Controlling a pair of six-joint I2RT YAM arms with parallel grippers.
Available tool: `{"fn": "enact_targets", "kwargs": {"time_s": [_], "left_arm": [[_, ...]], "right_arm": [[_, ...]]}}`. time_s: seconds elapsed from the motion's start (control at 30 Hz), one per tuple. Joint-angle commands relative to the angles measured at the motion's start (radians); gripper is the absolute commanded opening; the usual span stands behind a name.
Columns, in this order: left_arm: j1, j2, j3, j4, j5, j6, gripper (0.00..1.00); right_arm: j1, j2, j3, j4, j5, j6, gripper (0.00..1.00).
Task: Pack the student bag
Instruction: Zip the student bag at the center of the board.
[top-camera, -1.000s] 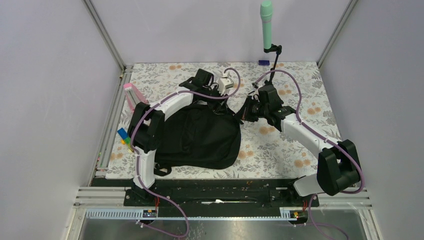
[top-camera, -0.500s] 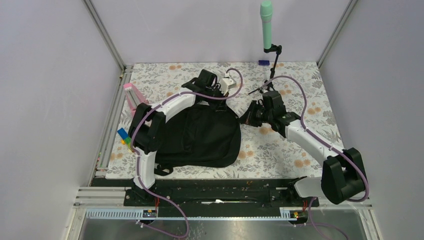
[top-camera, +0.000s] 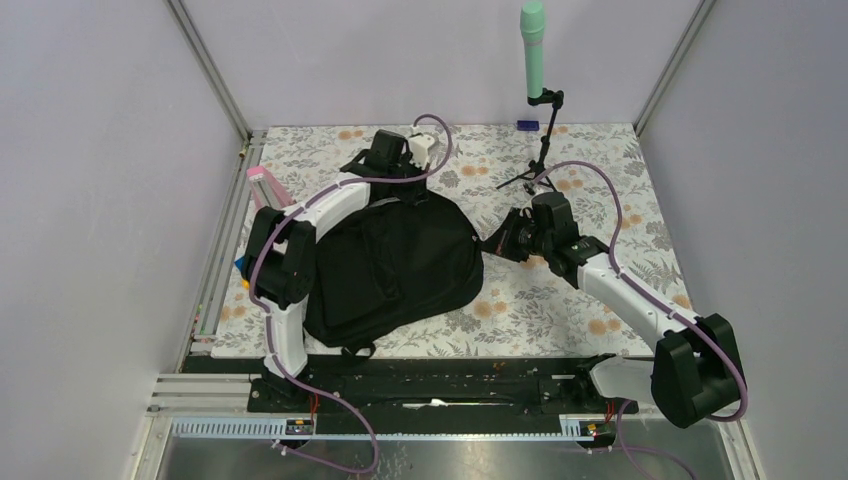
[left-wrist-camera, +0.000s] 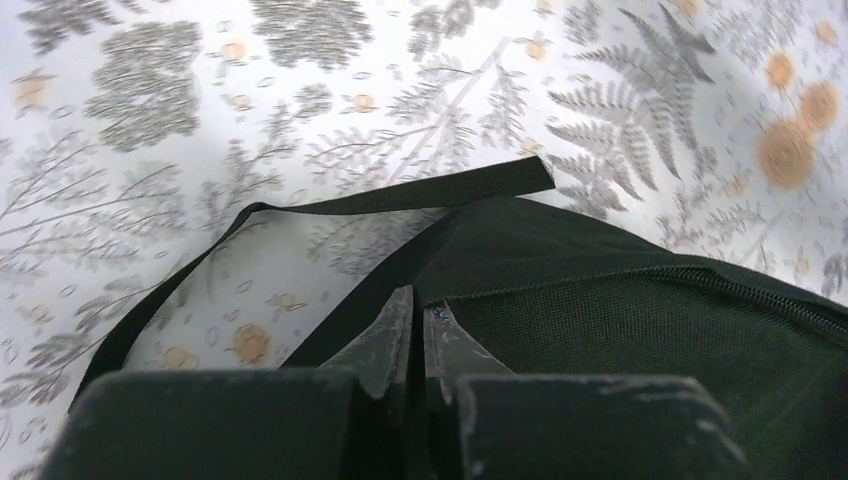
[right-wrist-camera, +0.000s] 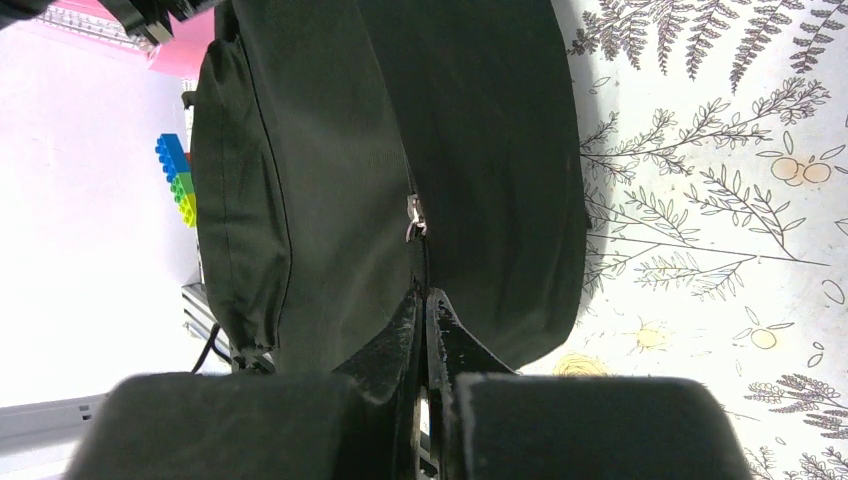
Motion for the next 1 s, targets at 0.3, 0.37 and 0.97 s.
{"fn": "enact_targets", "kwargs": {"time_s": [0.3,0.37,0.97], "left_arm": [[0.152,-0.104,-0.022,0.122,-0.299,-0.339,0.00],[0.174,-0.107,-0.033,0.121,-0.310,-0.395,0.00],[0.323,-0.249,-0.240,0.177,-0.247,-0.543,0.00]], "right_arm": [[-0.005,-0.042,-0.054,0.073,-0.044,0.057,0.00],[-0.003,-0.044,-0.060,0.077,-0.050,0.062,0.00],[0.011,0.036,0.033,0.156,-0.063,0.086,0.00]]}}
